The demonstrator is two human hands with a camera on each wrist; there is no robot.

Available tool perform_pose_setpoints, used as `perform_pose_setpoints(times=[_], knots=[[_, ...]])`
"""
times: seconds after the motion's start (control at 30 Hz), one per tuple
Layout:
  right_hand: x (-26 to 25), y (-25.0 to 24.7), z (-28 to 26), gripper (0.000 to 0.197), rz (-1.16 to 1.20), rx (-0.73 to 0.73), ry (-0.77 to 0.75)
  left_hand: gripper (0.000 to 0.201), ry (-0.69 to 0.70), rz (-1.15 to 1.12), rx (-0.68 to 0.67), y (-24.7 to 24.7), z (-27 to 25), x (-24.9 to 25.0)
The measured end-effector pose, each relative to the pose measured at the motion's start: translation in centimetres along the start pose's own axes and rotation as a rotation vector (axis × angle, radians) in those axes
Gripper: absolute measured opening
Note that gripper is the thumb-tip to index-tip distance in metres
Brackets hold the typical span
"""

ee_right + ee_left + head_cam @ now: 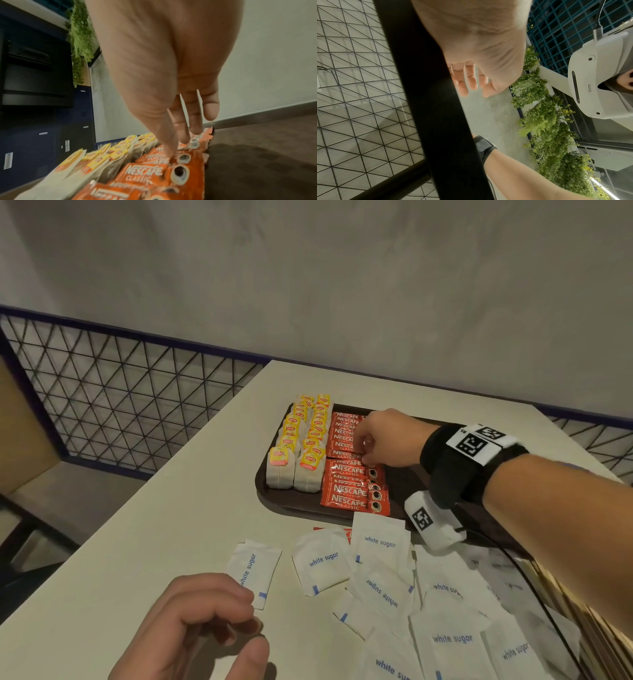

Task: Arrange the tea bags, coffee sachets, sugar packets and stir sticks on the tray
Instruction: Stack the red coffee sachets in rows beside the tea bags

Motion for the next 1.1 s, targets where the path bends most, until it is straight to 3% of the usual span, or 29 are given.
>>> perform_pose_setpoints(times=[0.3, 0.6, 0.8, 0.97, 1.1], knots=[[1.7, 1.4, 0.1, 0.020, -0.038, -0.097, 0.050, 0.015, 0.041, 0.019, -0.022, 0.2, 0.2, 0.0], [1.8, 1.4, 0.5, 0.018, -0.063, -0.087, 0.054, 0.015, 0.042, 0.038, -0.016, 0.2, 0.2, 0.0], [0.4, -0.8, 0.2, 0.022, 0.020, -0.003, 0.002, 0.014, 0.045, 0.041, -0.036, 0.2, 0.4, 0.1], [-2.4, -0.5, -2.7, 0.023, 0.080, -0.225, -0.111, 0.014, 0.030, 0.021, -0.028, 0.1, 0.2, -0.2], [-3.3, 0.4, -4.1, 0.030, 0.038, -0.260, -0.166, 0.015, 0.029, 0.025, -0.045, 0.1, 0.1, 0.0]])
Point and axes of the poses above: each hand's wrist, its own z-axis towards the middle knuckle, its own y-axis out of the palm, x = y × z, the point moved 9 cm from there along z, towards the middle knuckle, and after that the axes turned 14 degrees about x, right-handed, at the moved point
